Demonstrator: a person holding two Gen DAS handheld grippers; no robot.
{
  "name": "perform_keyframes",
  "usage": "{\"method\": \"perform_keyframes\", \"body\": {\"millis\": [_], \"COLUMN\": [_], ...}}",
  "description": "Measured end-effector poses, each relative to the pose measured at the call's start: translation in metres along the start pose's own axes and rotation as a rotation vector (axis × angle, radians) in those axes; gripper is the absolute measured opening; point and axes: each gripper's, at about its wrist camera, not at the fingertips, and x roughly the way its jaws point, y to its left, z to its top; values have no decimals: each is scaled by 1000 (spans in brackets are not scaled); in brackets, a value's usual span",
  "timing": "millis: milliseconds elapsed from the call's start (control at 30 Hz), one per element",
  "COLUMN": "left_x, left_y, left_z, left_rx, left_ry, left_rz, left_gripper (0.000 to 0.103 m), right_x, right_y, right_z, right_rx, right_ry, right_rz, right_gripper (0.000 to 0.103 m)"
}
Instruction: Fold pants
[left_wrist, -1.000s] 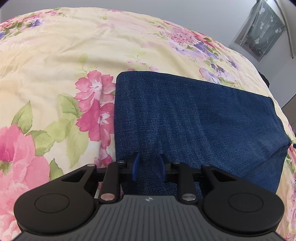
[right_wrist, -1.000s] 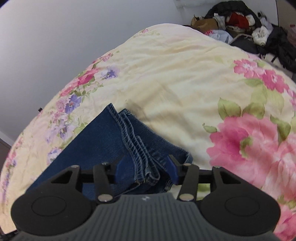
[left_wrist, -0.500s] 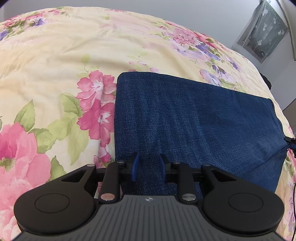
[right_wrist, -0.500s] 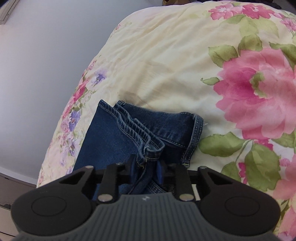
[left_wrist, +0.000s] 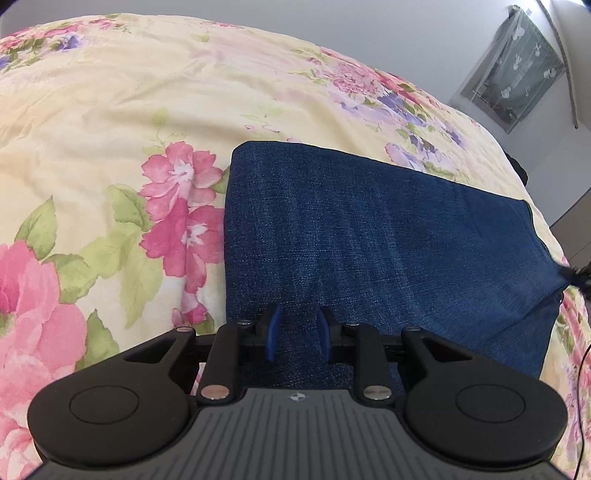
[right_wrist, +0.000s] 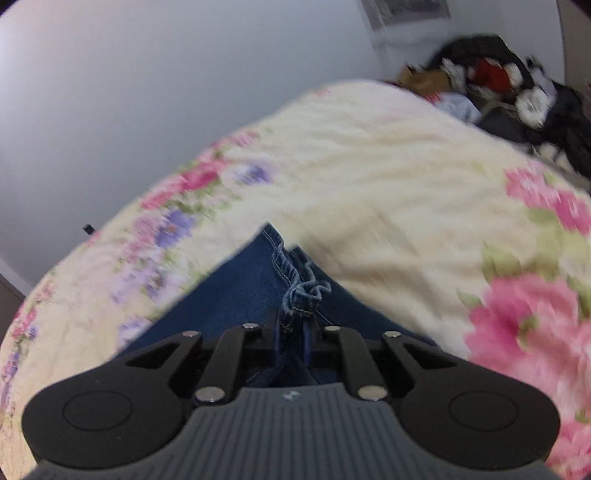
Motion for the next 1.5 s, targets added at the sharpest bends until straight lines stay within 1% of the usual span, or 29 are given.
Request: {"method": "perform_keyframes", "body": {"millis": [67, 133, 233, 267, 333, 367, 400, 433, 467, 500, 533, 600, 633, 667, 700, 733, 800, 900, 1033, 1100, 1233, 1267, 1333, 1400, 1433, 1500], "left_x": [0, 0, -3, -6, -14, -19, -21, -22, -23, -21, -18, -8, -2, 5, 12, 20, 33, 56, 69, 68, 49, 41, 24, 6, -2, -14], "left_y": [-3, -5, -4, -4, -3, -1, 1, 4, 7, 9, 10, 10, 10, 10, 11, 12, 14, 16, 17, 16, 6, 2, -6, -17, -22, -33], "left_z": [2, 3, 5, 7, 14, 20, 26, 34, 42, 49, 56, 66, 70, 74, 77, 80, 82, 81, 75, 73, 72, 70, 61, 48, 39, 21], "left_rx": [19, 33, 32, 33, 55, 68, 67, 55, 38, 24, 15, 20, 27, 33, 37, 42, 58, 103, 143, 178, 174, 182, 209, 249, 265, 299], "left_ry": [11, 28, 35, 29, -3, -23, -39, -52, -64, -75, -83, -87, -90, -90, -86, -83, -83, -40, -46, -53, -65, -64, -68, -52, -39, -12], "left_rz": [10, 16, 19, 22, 24, 31, 34, 34, 31, 27, 25, 31, 41, 49, 54, 64, 85, 117, 122, 126, 169, 165, 137, 113, 105, 86], "left_gripper": [29, 29, 29, 29, 29, 29, 29, 29, 29, 29, 29, 29, 29, 29, 29, 29, 29, 26, 27, 27, 26, 26, 27, 27, 27, 26], "right_x": [16, 24, 27, 25, 16, 11, 5, 0, -6, -10, -13, -16, -14, -10, -2, 5, 24, 49, 62, 65, 64, 61, 45, 23, 16, 7], "right_y": [-20, -19, -13, -12, -6, 0, 6, 12, 16, 18, 19, 20, 22, 24, 29, 31, 31, 17, 4, 7, 15, 17, 19, 23, 27, 37], "right_z": [-14, -21, -20, -18, -16, -15, -15, -15, -15, -15, -13, -8, -6, -5, -4, -5, -9, -19, -27, -29, -28, -26, -25, -31, -36, -48], "right_rx": [53, 16, -30, -39, -100, -146, -202, -271, -335, -372, -377, -349, -344, -343, -342, -344, -353, -343, -329, -346, -365, -360, -335, -333, -361, -437], "right_ry": [15, 5, 22, 26, 25, 15, -1, -25, -56, -83, -103, -137, -151, -159, -161, -153, -122, -69, -72, -76, -62, -60, -96, -137, -142, -143], "right_rz": [-1, -23, -67, -76, -105, -130, -173, -230, -266, -279, -262, -171, -129, -98, -77, -69, -83, -110, -94, -109, -151, -155, -109, -24, -1, 20], "right_gripper": [4, 5, 6, 9, 15, 22, 26, 28, 28, 28, 28, 22, 15, 12, 12, 8, 1, 0, 0, 0, 0, 0, 0, 1, 2, 2]}}
